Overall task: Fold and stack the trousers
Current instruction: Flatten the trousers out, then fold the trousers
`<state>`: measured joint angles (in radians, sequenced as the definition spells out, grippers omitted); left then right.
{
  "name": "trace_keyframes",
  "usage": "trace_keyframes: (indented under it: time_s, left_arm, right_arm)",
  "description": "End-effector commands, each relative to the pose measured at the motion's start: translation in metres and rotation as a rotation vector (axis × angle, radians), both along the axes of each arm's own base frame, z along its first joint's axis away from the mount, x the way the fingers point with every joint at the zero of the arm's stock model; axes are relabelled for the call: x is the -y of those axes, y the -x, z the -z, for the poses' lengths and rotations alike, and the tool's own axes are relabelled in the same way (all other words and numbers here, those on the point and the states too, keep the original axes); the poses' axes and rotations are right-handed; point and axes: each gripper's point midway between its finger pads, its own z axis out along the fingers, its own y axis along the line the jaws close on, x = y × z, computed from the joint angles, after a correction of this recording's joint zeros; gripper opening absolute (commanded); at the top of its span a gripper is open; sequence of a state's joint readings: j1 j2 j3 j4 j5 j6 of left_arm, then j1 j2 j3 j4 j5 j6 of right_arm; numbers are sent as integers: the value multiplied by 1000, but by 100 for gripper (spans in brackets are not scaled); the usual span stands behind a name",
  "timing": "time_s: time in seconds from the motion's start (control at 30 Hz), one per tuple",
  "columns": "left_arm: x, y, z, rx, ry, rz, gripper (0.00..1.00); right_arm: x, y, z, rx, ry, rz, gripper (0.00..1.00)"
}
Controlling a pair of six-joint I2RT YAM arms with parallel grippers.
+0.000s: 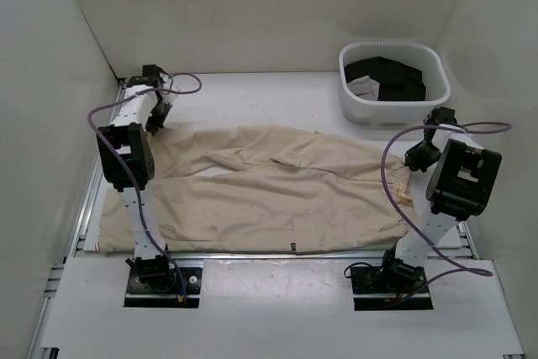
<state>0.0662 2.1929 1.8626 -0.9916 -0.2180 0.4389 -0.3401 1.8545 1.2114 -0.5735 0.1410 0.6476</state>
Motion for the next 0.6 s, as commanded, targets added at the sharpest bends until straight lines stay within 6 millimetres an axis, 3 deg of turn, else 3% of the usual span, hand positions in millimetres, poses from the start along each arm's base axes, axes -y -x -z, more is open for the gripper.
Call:
trace_keyframes:
  time_s: [0.0,0.03,0.1,0.13,0.2,0.23,0.27,0.3,0.33,0.37,0.4,0.47,0.5,0.57]
  left_arm:
    - [-69,-23,-114,282,-222,-93,14]
    - [-85,-23,-130,299,-272,-109,14]
    - [-93,-27,-161,377,-303,-116,14]
    - [-107,-22,-173,389,-328,-137,14]
    - [-116,-19,-202,465,-359,-153,14]
    - [-117,-15,-207,468,-374,-150,14]
    - [-121,-5,-198,439,-373,-159,14]
    - [-126,6,-209,461,-381,-178,14]
    - [-124,12,-205,452,-371,-171,14]
    - [-131,29,-186,398,-368,-188,14]
    - [-130,42,-192,418,-364,-193,14]
    - [-134,66,-178,377,-366,-202,14]
    - [-127,90,-155,320,-355,-195,14]
    - [-122,113,-130,272,-325,-188,14]
  right_arm:
    - [16,-1,-31,43,98,-13,0]
    - [20,-1,-50,73,134,-24,0]
    - [25,-5,-73,116,175,-38,0]
    - [28,0,-86,127,207,-48,0]
    - [27,5,-98,140,217,-55,0]
    - [26,8,-105,156,229,-68,0]
    - [24,11,-105,158,227,-82,0]
    - [20,14,-105,163,215,-88,0]
    - [17,18,-109,178,211,-92,0]
    - [11,26,-101,162,191,-99,0]
    - [9,31,-98,157,188,-99,0]
    - [4,40,-99,169,179,-104,0]
    - [-3,51,-94,164,164,-111,0]
    - [-11,60,-88,160,136,-121,16]
